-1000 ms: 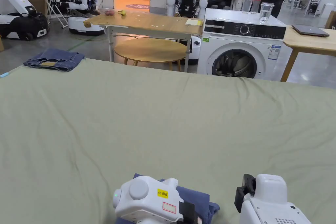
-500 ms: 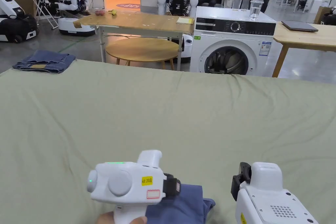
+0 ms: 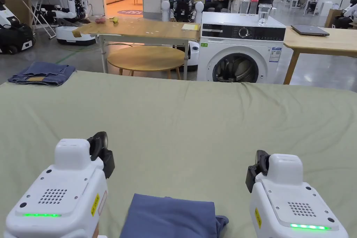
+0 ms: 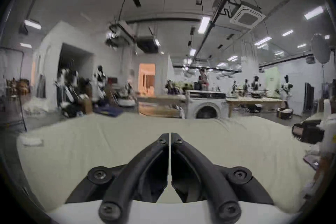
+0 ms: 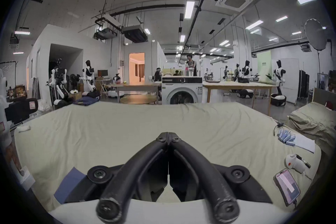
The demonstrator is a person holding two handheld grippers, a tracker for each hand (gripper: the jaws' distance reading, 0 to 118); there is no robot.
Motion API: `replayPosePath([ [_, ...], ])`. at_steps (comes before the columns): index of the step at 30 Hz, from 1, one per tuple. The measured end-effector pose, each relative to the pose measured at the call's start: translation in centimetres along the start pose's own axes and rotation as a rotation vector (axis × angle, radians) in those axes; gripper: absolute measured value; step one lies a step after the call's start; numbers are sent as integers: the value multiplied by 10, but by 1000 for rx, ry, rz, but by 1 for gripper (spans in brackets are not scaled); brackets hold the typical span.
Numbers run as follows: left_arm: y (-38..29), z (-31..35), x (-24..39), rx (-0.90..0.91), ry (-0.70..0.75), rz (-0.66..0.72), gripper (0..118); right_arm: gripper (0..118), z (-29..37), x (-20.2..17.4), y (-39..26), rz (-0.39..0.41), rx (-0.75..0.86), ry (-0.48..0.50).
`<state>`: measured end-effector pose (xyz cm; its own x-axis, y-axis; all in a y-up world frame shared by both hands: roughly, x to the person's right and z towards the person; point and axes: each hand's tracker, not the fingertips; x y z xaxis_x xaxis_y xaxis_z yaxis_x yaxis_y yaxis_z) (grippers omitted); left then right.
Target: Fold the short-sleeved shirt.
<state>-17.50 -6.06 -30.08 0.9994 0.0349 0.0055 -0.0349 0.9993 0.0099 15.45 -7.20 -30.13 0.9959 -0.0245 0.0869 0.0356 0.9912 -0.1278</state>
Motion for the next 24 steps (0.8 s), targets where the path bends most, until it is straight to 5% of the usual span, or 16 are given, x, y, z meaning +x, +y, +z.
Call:
replayPosePath([
  [10, -3, 0, -10, -73, -19, 14, 0, 0, 4, -5, 10, 22, 29, -14],
  [16, -7, -1, -23, -115, -20, 31, 0, 0, 15, -19, -24, 13, -160, 94],
  [24, -9, 6, -40, -175, -39, 25, 0, 0, 8, -75, -85, 107, -455, 268],
])
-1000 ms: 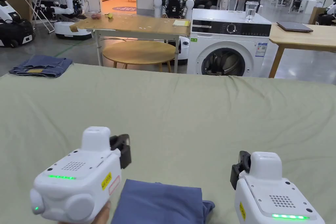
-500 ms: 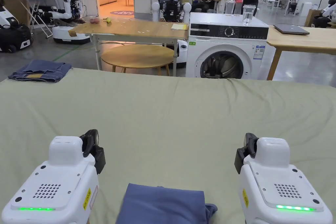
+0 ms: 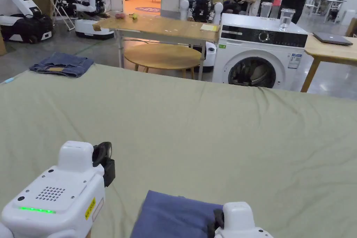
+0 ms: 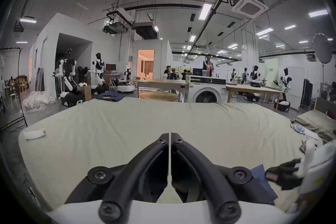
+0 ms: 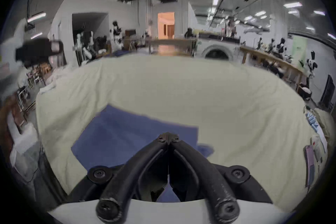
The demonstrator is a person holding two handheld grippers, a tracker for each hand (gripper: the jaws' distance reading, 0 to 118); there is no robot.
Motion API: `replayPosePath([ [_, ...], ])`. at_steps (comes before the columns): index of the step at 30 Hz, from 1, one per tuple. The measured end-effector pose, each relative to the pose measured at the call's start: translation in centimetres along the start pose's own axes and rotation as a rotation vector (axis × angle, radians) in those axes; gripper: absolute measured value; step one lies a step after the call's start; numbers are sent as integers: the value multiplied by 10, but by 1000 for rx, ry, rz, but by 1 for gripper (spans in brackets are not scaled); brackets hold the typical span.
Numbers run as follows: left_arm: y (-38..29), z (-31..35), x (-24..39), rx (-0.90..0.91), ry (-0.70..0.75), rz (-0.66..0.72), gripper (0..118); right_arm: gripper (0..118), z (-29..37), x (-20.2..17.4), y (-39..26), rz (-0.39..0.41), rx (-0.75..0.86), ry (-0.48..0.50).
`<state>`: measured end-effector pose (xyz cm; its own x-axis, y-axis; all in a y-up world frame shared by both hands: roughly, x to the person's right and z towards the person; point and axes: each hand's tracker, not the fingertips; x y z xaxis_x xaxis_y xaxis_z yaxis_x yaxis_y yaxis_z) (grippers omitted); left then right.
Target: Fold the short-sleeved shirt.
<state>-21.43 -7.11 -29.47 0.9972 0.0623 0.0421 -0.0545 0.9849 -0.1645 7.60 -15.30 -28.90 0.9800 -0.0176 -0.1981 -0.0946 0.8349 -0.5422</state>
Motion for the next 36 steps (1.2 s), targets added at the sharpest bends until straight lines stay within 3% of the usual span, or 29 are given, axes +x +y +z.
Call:
replayPosePath([
  [3, -1, 3, -8, -42, -5, 0, 0, 0, -25, -1, -15, 3, -162, -89],
  [4, 0, 3, -12, -64, -17, 8, 0, 0, -32, 3, -20, -27, -198, -63],
  [8, 1, -3, -30, -208, -115, 61, 0, 0, -31, 9, -14, -23, -172, -61],
  [11, 0, -14, -47, -353, -255, 174, 0, 0, -35, 11, -14, -1, -182, -56],
  [13, -6, -33, -61, -528, -383, 266, 19, 0, -31, 10, -14, 1, -179, -53],
  [15, -16, -50, -70, -669, -485, 371, 59, 0, -31, 10, -15, 6, -175, -51],
  [17, -28, -60, -74, -709, -491, 418, 72, 0, -28, 9, -15, 8, -172, -49],
  [21, -45, -87, -89, -808, -577, 536, 73, 0, -29, 12, -15, 0, -174, -39],
  [32, -120, -134, -49, -1088, -805, 731, 73, 0, -31, 13, -17, -6, -166, -37],
  [36, -124, -125, -20, -1003, -907, 885, 73, 0, -29, 13, -17, -11, -163, -32],
])
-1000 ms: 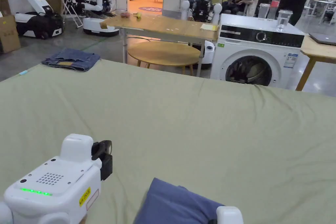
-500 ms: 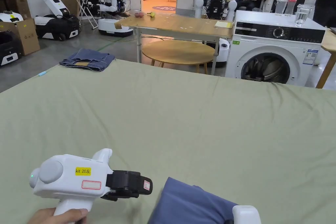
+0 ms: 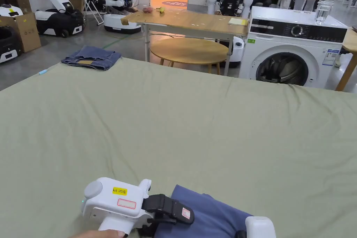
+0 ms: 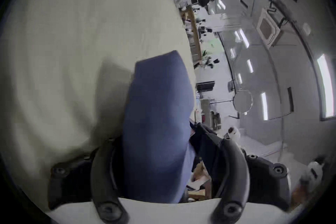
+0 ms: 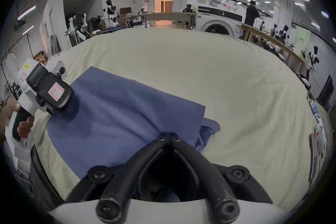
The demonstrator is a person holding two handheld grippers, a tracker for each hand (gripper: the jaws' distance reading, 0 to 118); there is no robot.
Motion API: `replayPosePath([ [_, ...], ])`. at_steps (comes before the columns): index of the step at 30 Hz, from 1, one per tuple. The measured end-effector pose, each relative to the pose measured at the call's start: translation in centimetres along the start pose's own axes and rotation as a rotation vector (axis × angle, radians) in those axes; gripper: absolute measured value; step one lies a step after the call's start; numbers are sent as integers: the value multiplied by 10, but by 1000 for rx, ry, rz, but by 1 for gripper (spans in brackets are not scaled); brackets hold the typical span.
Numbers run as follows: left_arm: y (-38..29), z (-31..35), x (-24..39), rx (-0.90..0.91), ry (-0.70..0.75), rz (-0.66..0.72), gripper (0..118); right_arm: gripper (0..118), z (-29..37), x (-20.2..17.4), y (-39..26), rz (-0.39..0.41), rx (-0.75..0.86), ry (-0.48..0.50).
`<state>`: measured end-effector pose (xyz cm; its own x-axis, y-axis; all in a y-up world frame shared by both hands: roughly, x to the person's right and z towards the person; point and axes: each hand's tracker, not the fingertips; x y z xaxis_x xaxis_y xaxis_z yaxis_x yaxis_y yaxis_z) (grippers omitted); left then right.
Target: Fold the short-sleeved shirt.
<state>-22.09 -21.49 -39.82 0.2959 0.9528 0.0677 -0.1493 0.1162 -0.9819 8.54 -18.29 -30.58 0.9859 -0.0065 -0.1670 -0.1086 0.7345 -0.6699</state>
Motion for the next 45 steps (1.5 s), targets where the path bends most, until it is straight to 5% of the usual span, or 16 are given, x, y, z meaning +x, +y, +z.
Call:
replayPosePath([
  [2, 4, -8, -12, -8, 17, 2, 69, 0, -2, 3, -1, -4, 0, 4],
  [4, 2, -9, -9, 5, 58, -18, 34, 0, -2, 4, -1, -8, 1, 7],
  [5, 0, -9, -8, 12, 149, -29, 28, 0, -2, 5, -1, -13, 2, 11],
  [10, -4, 2, 4, 18, 169, -62, 19, 0, 4, 3, 1, -10, 22, 19],
  [18, 12, 49, 49, 69, 240, -141, 18, 0, 16, 5, 32, 13, 139, -46],
  [26, 40, 180, 79, 163, 489, -164, 18, 0, 12, 0, 62, 5, 214, -59],
  [37, 83, 346, 69, 232, 810, -48, 18, 0, 0, -27, 77, 36, 234, -43],
  [45, 82, 379, 48, 245, 1023, 57, 18, 0, -17, -37, 74, 63, 207, -33],
])
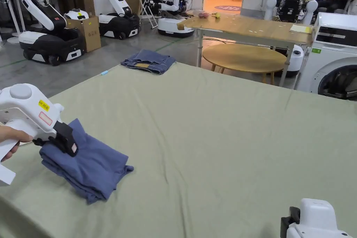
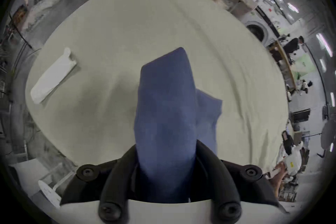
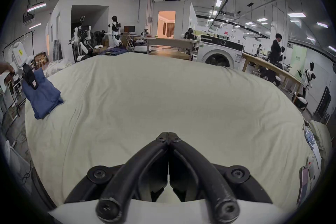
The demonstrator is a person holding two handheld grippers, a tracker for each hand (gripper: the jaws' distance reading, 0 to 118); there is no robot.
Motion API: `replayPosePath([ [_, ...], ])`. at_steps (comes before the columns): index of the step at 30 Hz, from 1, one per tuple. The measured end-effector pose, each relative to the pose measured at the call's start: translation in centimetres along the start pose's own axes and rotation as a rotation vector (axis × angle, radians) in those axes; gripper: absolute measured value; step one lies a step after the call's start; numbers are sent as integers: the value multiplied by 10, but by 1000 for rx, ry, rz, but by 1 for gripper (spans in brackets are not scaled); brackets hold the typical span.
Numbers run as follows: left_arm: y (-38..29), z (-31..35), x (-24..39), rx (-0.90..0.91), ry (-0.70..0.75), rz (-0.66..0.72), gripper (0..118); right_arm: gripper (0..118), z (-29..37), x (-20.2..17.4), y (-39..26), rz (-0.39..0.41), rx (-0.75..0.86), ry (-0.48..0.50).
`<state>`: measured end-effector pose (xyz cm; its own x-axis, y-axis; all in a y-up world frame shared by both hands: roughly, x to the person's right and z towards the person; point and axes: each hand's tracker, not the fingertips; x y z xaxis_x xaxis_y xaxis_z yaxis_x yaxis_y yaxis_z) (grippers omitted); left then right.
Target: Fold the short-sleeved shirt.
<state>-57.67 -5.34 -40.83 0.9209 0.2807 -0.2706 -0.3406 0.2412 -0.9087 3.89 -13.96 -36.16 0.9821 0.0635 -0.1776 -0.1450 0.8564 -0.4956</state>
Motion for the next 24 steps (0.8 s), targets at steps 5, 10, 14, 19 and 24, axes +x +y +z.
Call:
replayPosePath([
  [5, -14, -12, 15, -22, 90, -15, 33, 0, 1, -2, 1, 0, -15, 4],
  [10, -8, -3, 18, 22, 219, -83, 37, 0, 2, -2, 5, 5, -17, 3],
  [14, -7, 12, 25, 85, 255, -115, 37, 0, 6, 0, 9, 3, -10, 7],
  [19, -11, 17, 41, 126, 353, -216, 37, 0, 17, 1, 13, 4, -4, 6],
  [24, -19, 24, 44, 163, 441, -225, 37, 0, 20, 8, 13, -4, -3, -2],
])
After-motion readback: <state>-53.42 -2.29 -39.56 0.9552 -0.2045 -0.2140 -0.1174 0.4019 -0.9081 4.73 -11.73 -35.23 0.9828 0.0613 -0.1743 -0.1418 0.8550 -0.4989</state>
